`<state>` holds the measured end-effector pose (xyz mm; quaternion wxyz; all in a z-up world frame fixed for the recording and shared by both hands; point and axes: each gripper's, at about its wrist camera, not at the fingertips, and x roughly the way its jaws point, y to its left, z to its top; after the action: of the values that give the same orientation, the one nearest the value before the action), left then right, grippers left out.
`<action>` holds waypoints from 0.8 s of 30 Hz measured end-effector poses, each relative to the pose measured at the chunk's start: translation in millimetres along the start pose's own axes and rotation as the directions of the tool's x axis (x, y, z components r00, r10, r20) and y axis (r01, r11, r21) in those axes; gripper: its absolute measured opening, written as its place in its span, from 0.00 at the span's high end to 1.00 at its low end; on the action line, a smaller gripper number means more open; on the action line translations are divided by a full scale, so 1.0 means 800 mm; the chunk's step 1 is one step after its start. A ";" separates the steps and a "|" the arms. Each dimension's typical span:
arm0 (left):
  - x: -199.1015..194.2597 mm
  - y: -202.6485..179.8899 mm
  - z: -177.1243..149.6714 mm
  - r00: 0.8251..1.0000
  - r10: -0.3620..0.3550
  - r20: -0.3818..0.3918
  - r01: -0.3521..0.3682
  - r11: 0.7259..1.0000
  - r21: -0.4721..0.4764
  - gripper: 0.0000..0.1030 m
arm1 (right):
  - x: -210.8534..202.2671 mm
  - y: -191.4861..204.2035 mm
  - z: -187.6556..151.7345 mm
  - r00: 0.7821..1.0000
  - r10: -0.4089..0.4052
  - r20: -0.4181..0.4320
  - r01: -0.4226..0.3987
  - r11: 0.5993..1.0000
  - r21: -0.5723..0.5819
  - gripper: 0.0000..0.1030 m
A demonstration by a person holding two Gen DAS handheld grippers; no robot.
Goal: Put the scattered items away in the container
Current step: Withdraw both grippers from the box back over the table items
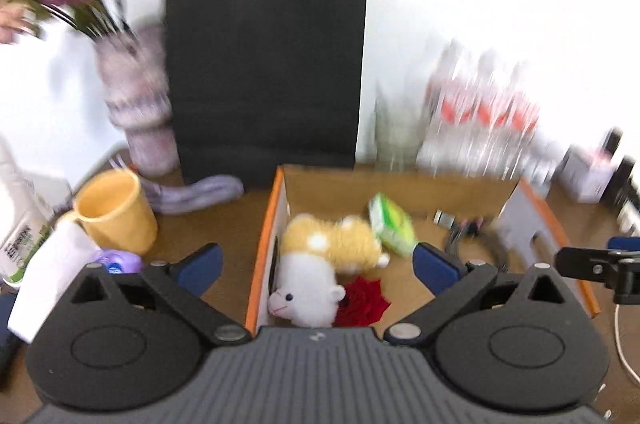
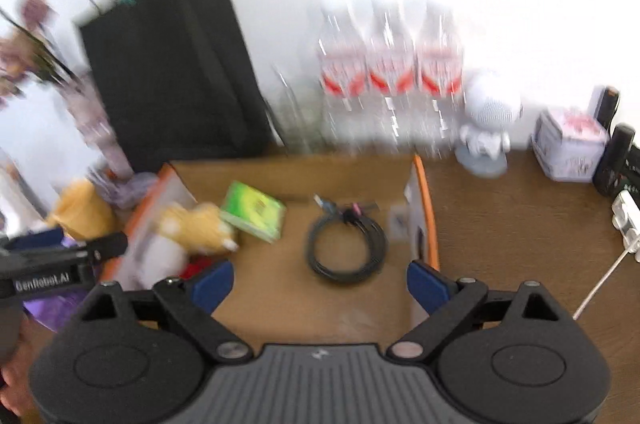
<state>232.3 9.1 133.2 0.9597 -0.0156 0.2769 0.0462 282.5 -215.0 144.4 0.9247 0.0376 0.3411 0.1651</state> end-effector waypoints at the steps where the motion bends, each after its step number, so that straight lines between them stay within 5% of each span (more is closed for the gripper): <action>1: -0.016 -0.002 -0.014 0.998 -0.005 0.070 0.004 1.000 0.012 0.00 | -0.011 0.003 -0.015 0.998 0.007 0.068 -0.006 1.000 -0.019 0.09; 4: -0.052 -0.011 -0.048 0.980 -0.008 0.199 -0.006 0.998 0.070 0.00 | -0.034 0.015 -0.054 0.982 -0.011 0.190 0.024 0.997 -0.068 0.09; 11: -0.109 -0.011 -0.082 0.971 -0.043 0.234 0.028 0.997 0.071 0.00 | -0.088 0.035 -0.101 0.964 -0.003 0.266 0.022 0.997 -0.068 0.09; 17: -0.198 0.006 -0.172 0.947 -0.036 0.318 0.007 0.996 0.094 0.00 | -0.161 0.047 -0.197 0.943 -0.009 0.333 0.042 0.995 -0.090 0.00; 24: -0.289 0.032 -0.301 0.967 -0.051 0.249 0.030 0.996 0.088 0.00 | -0.244 0.059 -0.328 0.942 0.006 0.334 0.030 0.994 -0.102 0.00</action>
<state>-92.6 2.9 52.1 0.9875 0.0249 0.1548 0.0167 -38.4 -246.5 73.0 0.9708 0.0142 0.1704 0.1684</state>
